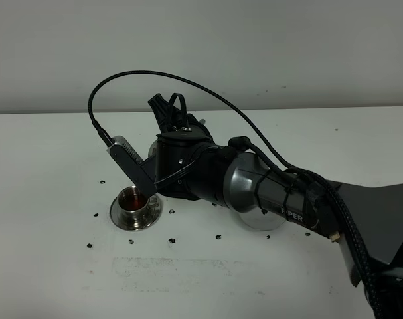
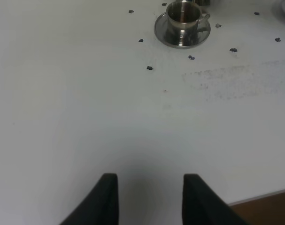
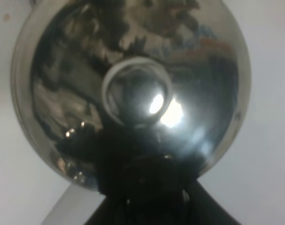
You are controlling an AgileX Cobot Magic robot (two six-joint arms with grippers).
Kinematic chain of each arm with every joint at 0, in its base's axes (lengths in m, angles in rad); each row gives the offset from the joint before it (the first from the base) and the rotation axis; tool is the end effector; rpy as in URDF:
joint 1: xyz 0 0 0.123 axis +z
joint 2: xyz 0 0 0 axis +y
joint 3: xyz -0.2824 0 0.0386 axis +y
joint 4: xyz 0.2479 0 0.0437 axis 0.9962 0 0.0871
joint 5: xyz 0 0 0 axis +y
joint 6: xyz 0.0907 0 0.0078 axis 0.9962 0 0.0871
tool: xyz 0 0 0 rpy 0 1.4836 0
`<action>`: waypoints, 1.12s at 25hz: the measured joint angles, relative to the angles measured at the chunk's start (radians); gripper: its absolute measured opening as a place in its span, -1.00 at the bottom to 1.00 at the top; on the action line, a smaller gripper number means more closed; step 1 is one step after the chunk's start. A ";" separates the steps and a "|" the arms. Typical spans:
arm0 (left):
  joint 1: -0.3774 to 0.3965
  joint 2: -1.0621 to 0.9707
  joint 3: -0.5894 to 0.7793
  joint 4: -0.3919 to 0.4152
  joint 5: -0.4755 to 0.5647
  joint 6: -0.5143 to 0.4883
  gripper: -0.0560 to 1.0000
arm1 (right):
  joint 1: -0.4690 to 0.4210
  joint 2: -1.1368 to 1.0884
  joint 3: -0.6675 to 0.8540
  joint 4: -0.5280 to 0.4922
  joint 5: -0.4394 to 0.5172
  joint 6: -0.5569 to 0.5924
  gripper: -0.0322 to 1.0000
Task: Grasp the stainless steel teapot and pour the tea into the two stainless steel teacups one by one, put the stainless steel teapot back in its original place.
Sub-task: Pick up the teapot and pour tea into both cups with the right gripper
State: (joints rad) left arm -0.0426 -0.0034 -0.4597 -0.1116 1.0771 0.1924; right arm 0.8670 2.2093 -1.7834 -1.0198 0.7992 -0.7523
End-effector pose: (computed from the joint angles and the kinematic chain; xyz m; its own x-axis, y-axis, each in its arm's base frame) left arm -0.0023 -0.0088 0.2650 -0.4775 0.1587 -0.8642 0.1954 0.9781 0.0716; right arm 0.3605 0.3387 0.2108 0.3519 -0.8086 0.4716 -0.4683 -0.5883 -0.6593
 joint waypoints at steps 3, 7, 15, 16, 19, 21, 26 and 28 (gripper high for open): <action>0.000 0.000 0.000 0.000 0.000 0.000 -0.30 | 0.000 0.000 0.000 -0.001 -0.003 0.000 -0.54; 0.000 0.000 0.000 0.000 0.000 0.000 -0.30 | 0.000 0.000 0.000 0.000 -0.003 0.000 -0.54; 0.000 0.000 0.000 0.011 0.000 0.000 -0.30 | 0.000 0.000 0.000 0.069 0.032 0.027 -0.54; 0.000 0.000 0.000 0.021 0.000 0.000 -0.30 | 0.000 -0.001 0.000 0.077 0.041 0.038 -0.54; 0.000 0.000 0.000 0.038 0.000 0.000 -0.30 | 0.000 -0.014 0.000 0.109 0.069 0.062 -0.54; 0.000 0.000 0.000 0.043 0.000 0.000 -0.30 | 0.000 -0.037 0.000 0.158 0.087 0.068 -0.54; 0.000 0.000 0.000 0.045 0.000 0.000 -0.30 | 0.000 -0.105 0.000 0.335 0.155 0.120 -0.54; 0.000 0.000 0.000 0.045 0.000 0.000 -0.30 | 0.000 -0.134 0.000 0.424 0.186 0.161 -0.54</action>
State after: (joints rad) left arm -0.0426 -0.0034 -0.4597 -0.0663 1.0771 0.1924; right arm 0.8670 2.0748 -1.7834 -0.5953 0.9851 -0.5912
